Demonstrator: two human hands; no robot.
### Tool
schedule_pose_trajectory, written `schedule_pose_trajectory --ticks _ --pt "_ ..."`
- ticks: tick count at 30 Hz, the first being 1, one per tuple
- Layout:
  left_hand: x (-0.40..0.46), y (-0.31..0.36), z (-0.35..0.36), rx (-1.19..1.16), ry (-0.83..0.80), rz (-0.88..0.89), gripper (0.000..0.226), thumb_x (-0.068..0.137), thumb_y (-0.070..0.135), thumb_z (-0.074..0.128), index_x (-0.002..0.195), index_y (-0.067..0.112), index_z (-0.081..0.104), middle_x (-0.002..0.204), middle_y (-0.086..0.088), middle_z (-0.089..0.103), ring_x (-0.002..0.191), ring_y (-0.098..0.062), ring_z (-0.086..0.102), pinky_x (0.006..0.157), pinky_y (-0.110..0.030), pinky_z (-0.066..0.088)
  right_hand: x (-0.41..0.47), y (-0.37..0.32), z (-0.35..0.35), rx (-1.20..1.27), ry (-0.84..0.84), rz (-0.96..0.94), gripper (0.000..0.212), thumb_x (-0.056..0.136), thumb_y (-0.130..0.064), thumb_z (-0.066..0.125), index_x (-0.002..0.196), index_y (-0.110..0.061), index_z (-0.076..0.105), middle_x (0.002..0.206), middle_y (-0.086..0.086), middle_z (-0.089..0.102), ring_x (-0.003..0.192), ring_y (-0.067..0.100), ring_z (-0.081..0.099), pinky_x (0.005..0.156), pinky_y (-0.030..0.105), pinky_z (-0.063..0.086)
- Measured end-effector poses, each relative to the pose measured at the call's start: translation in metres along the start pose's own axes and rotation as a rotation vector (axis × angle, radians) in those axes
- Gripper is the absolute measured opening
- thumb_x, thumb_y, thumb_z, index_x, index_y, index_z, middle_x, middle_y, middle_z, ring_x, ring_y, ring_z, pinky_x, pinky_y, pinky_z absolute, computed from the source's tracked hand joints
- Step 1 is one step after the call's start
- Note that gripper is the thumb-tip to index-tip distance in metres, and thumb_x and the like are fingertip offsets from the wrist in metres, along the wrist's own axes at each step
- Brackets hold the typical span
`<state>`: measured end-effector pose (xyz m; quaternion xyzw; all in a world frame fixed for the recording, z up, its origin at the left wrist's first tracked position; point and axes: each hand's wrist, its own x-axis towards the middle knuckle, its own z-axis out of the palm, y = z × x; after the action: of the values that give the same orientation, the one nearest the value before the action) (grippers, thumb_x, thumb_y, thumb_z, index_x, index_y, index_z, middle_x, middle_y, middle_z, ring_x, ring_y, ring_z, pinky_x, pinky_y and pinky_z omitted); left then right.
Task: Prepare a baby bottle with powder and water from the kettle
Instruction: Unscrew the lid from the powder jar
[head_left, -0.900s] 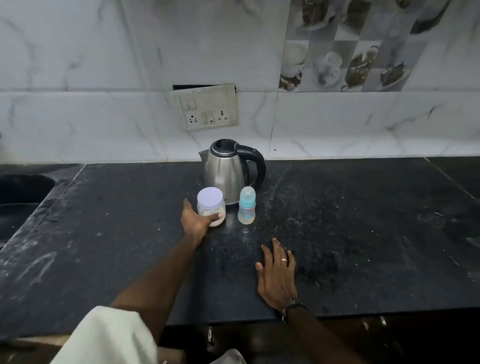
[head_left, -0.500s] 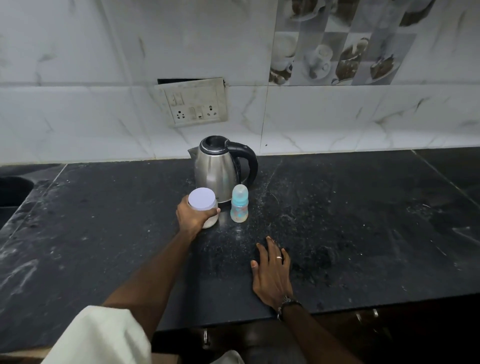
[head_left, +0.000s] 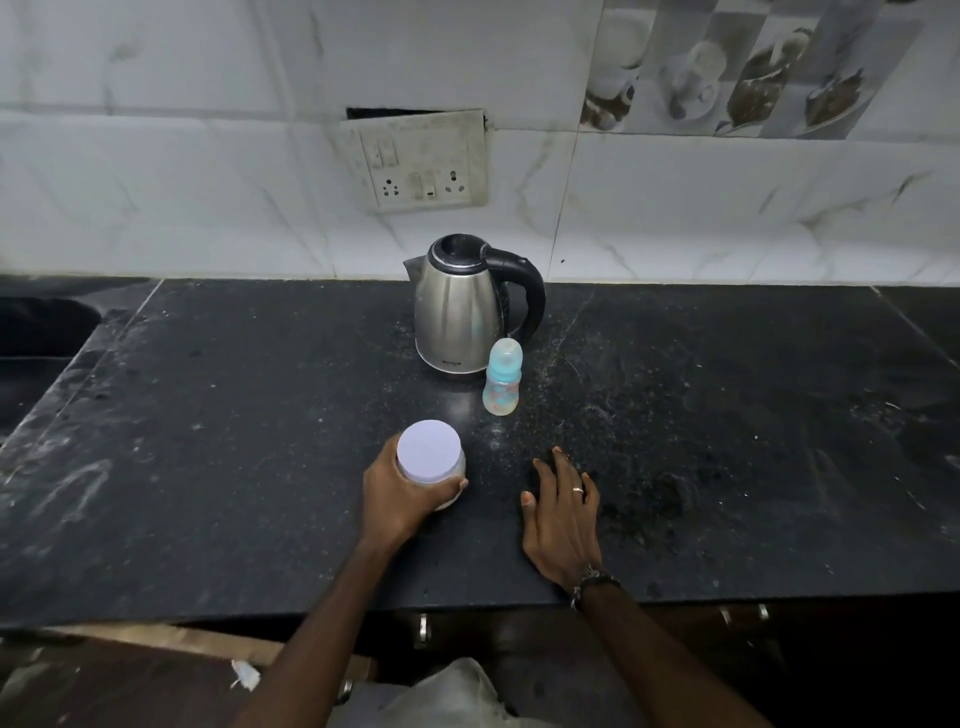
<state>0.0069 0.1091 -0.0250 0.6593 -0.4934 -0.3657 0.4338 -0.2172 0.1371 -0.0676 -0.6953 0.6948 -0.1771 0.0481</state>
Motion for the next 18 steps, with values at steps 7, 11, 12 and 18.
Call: schedule_pose_trajectory --ticks 7,11,12,18 --pt "-0.022 -0.008 -0.004 -0.037 -0.003 0.033 0.110 0.033 0.062 0.090 0.131 0.019 0.063 0.125 0.004 0.070 0.117 -0.018 0.064 0.100 -0.041 0.056 0.001 -0.001 0.001 -0.011 0.007 0.001 0.048 0.096 -0.037 0.035 0.135 -0.013 0.048 0.152 0.015 0.038 0.134 0.031 0.042 0.109 0.053 0.027" --pt "-0.028 -0.012 -0.001 -0.078 -0.022 0.038 0.110 0.035 0.057 0.095 0.134 0.025 0.058 0.130 0.009 0.066 0.122 -0.014 0.061 0.105 -0.037 0.052 0.001 -0.002 0.000 0.034 0.042 0.027 0.047 0.096 -0.036 0.035 0.134 -0.013 0.049 0.152 0.014 0.037 0.133 0.030 0.043 0.109 0.053 0.026" --pt "-0.030 -0.013 -0.001 -0.080 -0.023 0.040 0.110 0.036 0.055 0.096 0.135 0.027 0.057 0.131 0.010 0.066 0.123 -0.014 0.060 0.106 -0.037 0.051 0.002 -0.005 -0.002 0.064 0.081 0.038 0.046 0.095 -0.035 0.036 0.133 -0.013 0.049 0.151 0.014 0.038 0.133 0.031 0.044 0.108 0.054 0.027" --pt "-0.030 -0.019 0.000 -0.099 0.006 0.037 0.101 0.037 0.050 0.097 0.129 0.031 0.059 0.126 0.009 0.069 0.118 -0.011 0.065 0.102 -0.034 0.054 0.039 -0.073 -0.054 0.309 0.149 -0.104 0.034 0.092 -0.034 0.053 0.120 -0.014 0.056 0.132 0.009 0.052 0.104 0.029 0.061 0.085 0.043 0.050"
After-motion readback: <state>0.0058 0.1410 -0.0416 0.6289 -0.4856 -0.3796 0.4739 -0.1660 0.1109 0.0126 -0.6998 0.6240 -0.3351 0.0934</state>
